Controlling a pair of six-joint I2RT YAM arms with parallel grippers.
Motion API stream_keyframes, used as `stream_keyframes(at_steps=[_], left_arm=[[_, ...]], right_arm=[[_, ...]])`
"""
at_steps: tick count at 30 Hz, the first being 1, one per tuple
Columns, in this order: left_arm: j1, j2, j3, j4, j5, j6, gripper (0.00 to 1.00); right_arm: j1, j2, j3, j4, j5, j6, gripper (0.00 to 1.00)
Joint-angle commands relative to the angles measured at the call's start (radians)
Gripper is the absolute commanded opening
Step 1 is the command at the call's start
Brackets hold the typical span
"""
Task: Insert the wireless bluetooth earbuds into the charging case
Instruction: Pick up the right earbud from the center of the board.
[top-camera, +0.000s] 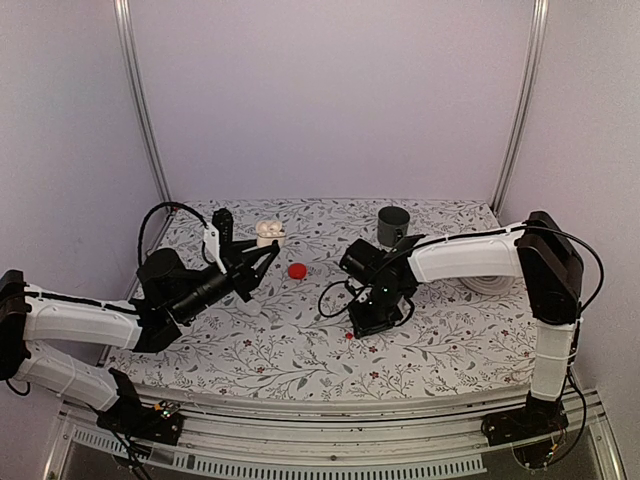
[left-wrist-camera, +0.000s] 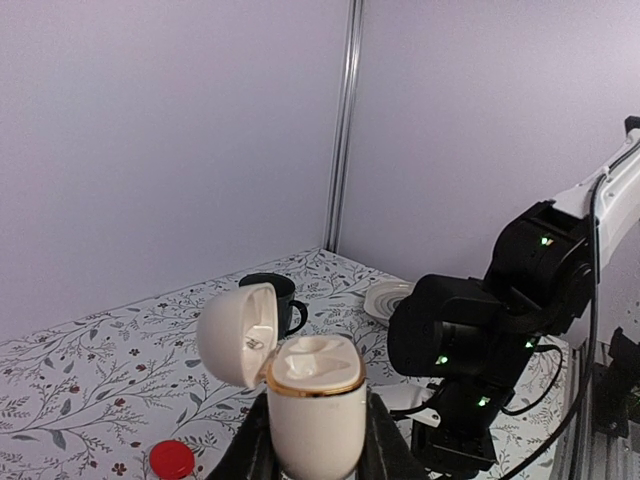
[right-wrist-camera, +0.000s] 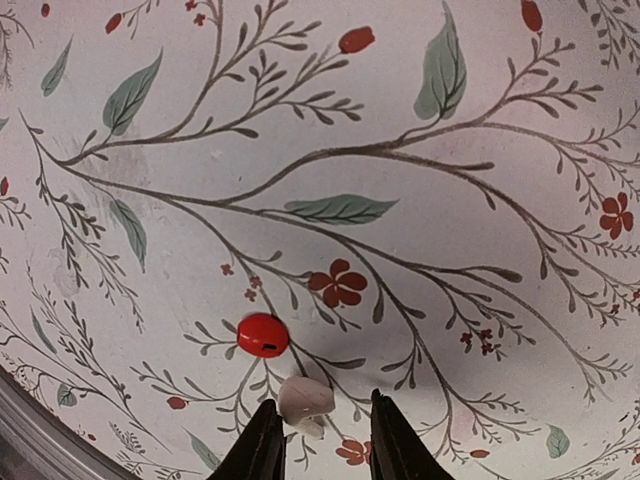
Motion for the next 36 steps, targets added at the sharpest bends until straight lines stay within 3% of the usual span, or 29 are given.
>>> stream_keyframes(at_steps=[1,9,36], left_arm=[[0.014,0.014,0.030,0.004,0.005,-0.006,0.00],[0.013,0.017,0.029,0.004,0.010,-0.008,0.00],[0.014,0.010,0.021,0.006,0.003,-0.005,0.00]], right_arm=[[0.025,-0.016,0.051,-0.048,0.035,0.028,0.29],[0.047,0.004,0.071,-0.081,0.057,0.056,0.15],[0.072,0.087,0.131,-0.112,0.111,0.066,0.15]])
